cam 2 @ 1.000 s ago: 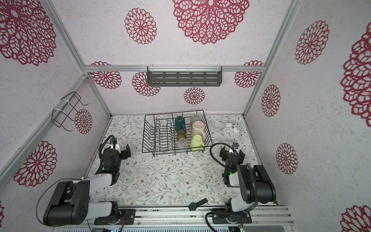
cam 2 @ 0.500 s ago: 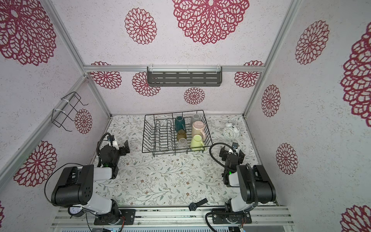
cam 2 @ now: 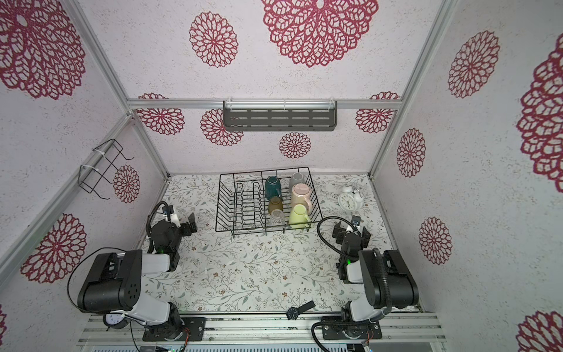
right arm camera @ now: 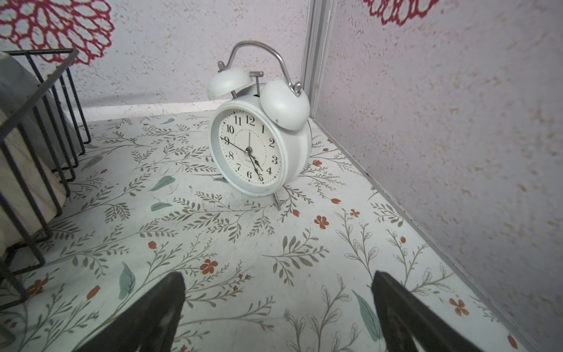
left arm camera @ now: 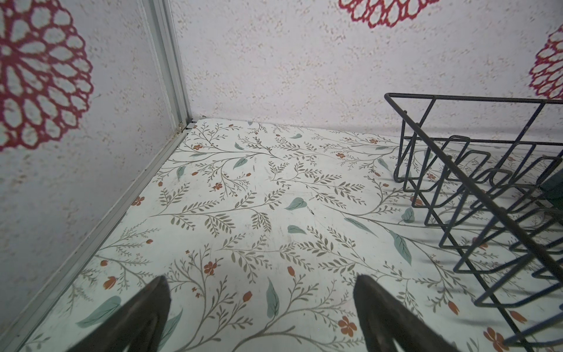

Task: Load cups into a dish rack
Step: Reset both arms

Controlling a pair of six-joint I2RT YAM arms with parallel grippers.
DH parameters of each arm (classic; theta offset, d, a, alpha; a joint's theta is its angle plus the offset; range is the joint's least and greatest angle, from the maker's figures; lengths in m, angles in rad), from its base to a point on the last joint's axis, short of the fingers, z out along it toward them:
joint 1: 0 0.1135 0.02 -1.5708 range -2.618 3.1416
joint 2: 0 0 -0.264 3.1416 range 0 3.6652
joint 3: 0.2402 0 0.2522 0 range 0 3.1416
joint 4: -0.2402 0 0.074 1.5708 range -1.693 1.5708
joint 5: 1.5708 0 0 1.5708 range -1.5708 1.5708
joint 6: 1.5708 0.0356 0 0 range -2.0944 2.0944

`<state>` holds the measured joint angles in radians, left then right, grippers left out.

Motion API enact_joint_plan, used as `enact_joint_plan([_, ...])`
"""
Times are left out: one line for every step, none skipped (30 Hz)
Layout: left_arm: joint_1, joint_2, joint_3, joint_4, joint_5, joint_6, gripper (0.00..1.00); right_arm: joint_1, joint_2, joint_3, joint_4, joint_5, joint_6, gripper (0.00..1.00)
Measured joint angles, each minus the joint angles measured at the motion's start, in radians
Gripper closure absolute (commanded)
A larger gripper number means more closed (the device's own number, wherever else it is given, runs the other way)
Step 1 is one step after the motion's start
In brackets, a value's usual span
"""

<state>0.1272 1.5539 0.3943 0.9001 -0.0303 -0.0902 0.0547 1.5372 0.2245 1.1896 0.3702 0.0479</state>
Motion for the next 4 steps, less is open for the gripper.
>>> enact_joint_plan([0.000,0.000,0.000,0.000,0.000,0.000,0.03,0.001,0.000,0.002,0.000,0.000,-0.002,0.01])
enact_joint_plan([0.000,0.000,0.000,0.000,0.000,0.000,0.03,0.001,0.000,0.002,0.000,0.000,-0.002,0.01])
enact_joint_plan([0.000,0.000,0.000,0.000,0.000,0.000,0.03,0.001,0.000,0.002,0.000,0.000,-0.002,0.01])
enact_joint_plan([0.000,0.000,0.000,0.000,0.000,0.000,0.03,0.001,0.000,0.002,0.000,0.000,-0.002,0.01])
